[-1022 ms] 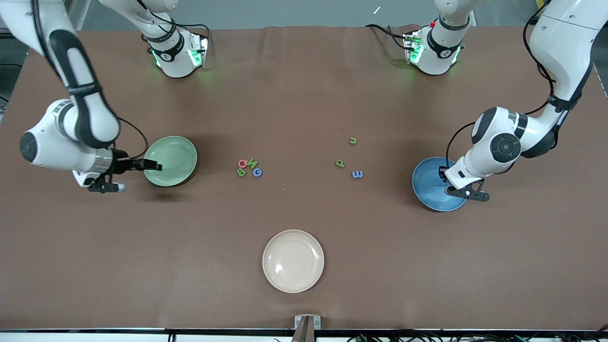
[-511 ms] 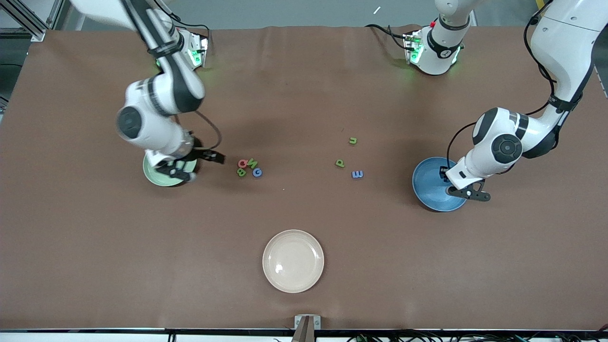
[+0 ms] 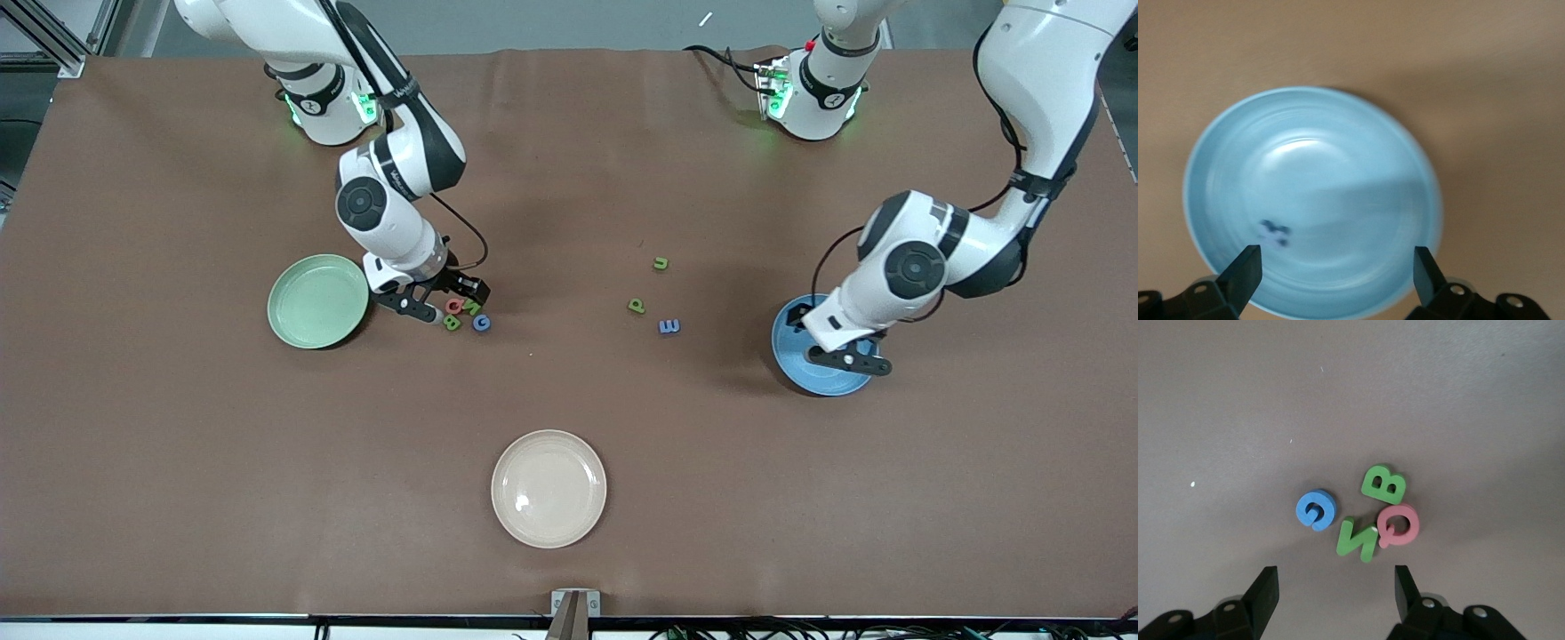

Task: Sort upper and lower case letters into plates
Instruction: 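Grasp the blue m with the left gripper while the right gripper grasps G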

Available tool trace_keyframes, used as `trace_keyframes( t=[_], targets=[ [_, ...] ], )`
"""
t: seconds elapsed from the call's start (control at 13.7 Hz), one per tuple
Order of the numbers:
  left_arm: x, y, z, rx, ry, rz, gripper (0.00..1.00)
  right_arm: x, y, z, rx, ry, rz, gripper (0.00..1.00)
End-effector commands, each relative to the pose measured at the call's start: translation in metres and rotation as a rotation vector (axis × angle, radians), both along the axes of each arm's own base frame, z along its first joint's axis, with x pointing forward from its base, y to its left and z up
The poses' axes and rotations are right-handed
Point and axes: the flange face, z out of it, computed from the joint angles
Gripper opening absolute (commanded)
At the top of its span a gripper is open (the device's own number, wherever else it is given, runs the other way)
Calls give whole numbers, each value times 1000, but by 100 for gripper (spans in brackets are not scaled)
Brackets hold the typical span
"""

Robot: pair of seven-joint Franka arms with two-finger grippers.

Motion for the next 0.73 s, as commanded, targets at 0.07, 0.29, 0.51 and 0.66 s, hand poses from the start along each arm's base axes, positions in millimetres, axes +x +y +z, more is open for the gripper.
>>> trace_keyframes(
  t=[0.07,0.29,0.51,0.66],
  targets=[
    [-10,-66,22,-32,-17,111,100,-5,12,-27,-18,-41,-20,76],
    [-18,-129,27,-62,-30,173,100,-1,18,-33,-19,-45,-16,75],
    [-27,-184,21,-86,-25,243,100,-1,25,-40,-23,-57,-9,73],
    [-32,-214,14,-90,-20,282,99,-5,28,-45,-33,-55,0,71]
  ],
)
